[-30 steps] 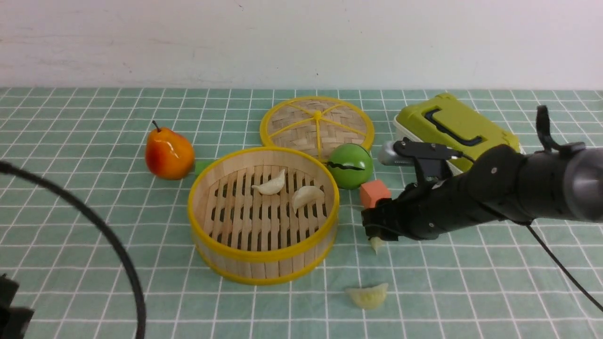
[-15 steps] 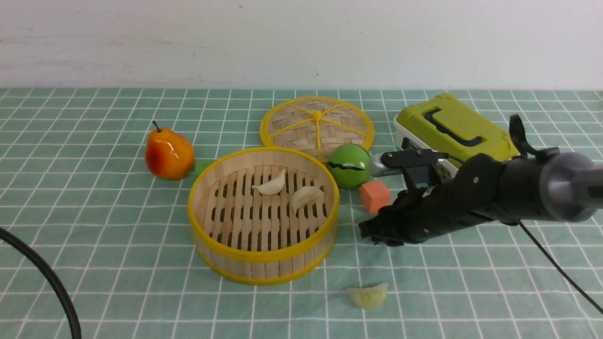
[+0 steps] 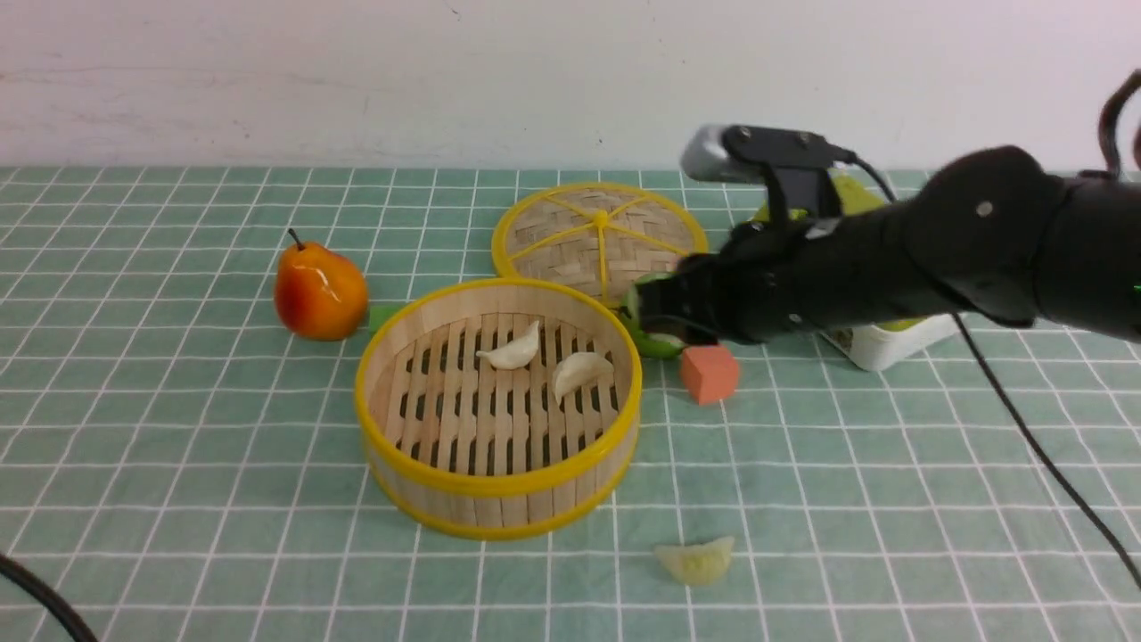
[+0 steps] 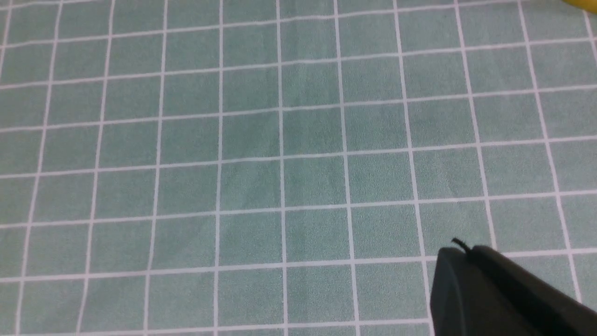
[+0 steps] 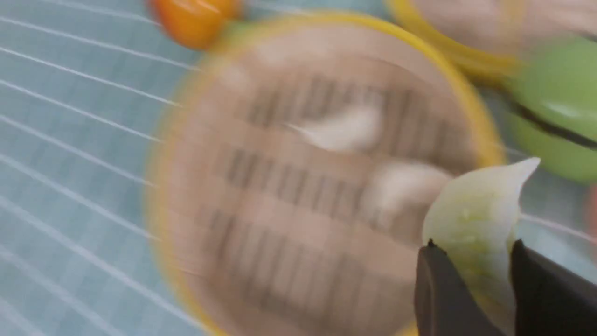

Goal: Put the dumplings into the steamer on the table with the blue tablecloth.
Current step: 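Place the dumpling in the bamboo steamer basket with the right gripper, then reach for and grasp a dumpling lying on the table beside the steamer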

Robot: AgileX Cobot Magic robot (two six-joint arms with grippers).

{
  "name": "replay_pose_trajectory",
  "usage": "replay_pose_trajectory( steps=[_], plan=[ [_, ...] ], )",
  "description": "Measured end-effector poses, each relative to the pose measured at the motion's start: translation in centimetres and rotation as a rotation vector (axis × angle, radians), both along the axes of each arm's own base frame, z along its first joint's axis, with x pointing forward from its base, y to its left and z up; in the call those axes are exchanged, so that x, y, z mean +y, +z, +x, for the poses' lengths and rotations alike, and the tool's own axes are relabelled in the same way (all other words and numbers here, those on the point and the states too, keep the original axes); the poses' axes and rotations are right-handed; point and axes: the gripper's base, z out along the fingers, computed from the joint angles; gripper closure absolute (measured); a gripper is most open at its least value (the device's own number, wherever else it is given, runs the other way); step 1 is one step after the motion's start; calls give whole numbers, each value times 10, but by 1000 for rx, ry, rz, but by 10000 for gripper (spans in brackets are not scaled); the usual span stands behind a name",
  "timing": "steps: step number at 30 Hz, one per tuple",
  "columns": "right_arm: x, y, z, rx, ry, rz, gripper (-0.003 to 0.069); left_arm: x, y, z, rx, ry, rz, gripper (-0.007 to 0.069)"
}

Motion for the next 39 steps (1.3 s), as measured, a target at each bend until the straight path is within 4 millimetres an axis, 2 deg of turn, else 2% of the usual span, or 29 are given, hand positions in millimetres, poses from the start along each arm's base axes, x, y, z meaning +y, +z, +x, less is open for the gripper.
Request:
replay_pose_trajectory(
  steps=[1,2,4,6,7,9,12,17,19,20,21,24,26,27,28,29,33,34,35,36,37,39],
  plan=[
    [9,0,0,-1,13,15,492,0,-2,-1,1,-1,0,639],
    [31,-1,1,-8,38,42,492,1,-9,-3,-16,-10,-7,639],
    [61,-22,9,9,49,50,492,3,-11,-7,-60,-18,-28,639],
    [80,-45,16,31,43,47,492,4,-9,-11,-102,-23,-47,639],
    [83,-51,18,42,39,46,492,5,-8,-12,-110,-23,-51,639],
    [92,-83,29,107,-3,48,494,7,-5,-18,-157,-26,-73,639],
    [96,-103,36,138,-35,46,493,9,-3,-22,-199,-29,-93,639],
    [97,-103,37,150,-51,66,476,8,-11,-22,-226,-40,-103,639],
    [97,-103,37,151,-52,68,404,8,-13,-22,-247,-50,-109,639],
    [98,-103,37,153,-50,68,343,8,-13,-22,-261,-54,-113,639],
    [98,-103,37,153,-50,68,334,8,-13,-22,-261,-54,-113,639],
    [98,-97,36,154,-40,75,214,7,-13,-22,-276,-53,-124,638],
    [97,-82,34,133,-32,94,159,7,-14,-22,-274,-51,-125,638],
    [96,-76,33,122,-28,98,153,7,-14,-22,-274,-51,-126,638],
    [95,-60,30,96,-12,108,145,7,-14,-22,-274,-51,-126,638],
    [94,-57,30,88,-10,109,145,7,-14,-22,-274,-51,-126,638],
    [67,23,5,-90,204,-12,152,7,-14,-22,-275,-49,-127,638],
    [59,30,1,-103,248,-63,155,7,-14,-22,-275,-49,-127,638],
    [44,46,-7,-122,310,-143,163,7,-13,-21,-275,-50,-128,638],
    [42,46,-10,-108,331,-162,165,7,-14,-22,-275,-49,-127,638],
    [26,50,-15,-88,386,-269,172,7,-13,-21,-276,-50,-128,638],
    [4,34,-22,43,475,-443,186,7,-13,-21,-279,-51,-129,638]
  ],
)
